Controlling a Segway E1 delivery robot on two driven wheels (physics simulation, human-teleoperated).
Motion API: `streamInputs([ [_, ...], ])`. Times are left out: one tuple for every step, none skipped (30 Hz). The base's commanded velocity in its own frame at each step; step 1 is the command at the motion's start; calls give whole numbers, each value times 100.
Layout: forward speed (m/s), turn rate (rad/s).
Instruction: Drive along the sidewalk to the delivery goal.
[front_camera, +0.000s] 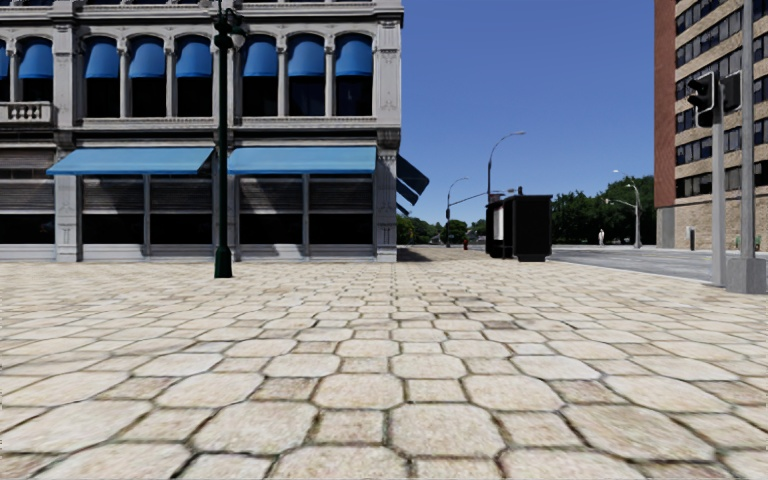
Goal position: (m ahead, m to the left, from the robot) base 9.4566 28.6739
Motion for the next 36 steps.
streamInputs([
  [129, 0],
  [129, 0],
  [123, 0],
  [120, 0],
  [119, 0],
  [119, 0],
  [119, 0],
  [119, 0],
  [118, 0],
  [118, 0],
  [118, 0],
  [118, 0],
  [118, 0],
  [118, 0],
  [118, 0],
  [118, 0],
  [118, 0],
  [118, 0],
  [118, 0],
  [118, 0],
  [118, 0],
  [118, 0],
  [118, 0],
  [118, 13],
  [118, 21],
  [118, 34],
  [118, 41],
  [118, 41],
  [118, 42],
  [118, 43],
  [118, 43],
  [118, 43],
  [119, 43],
  [119, 44],
  [119, 45],
  [119, 45],
])
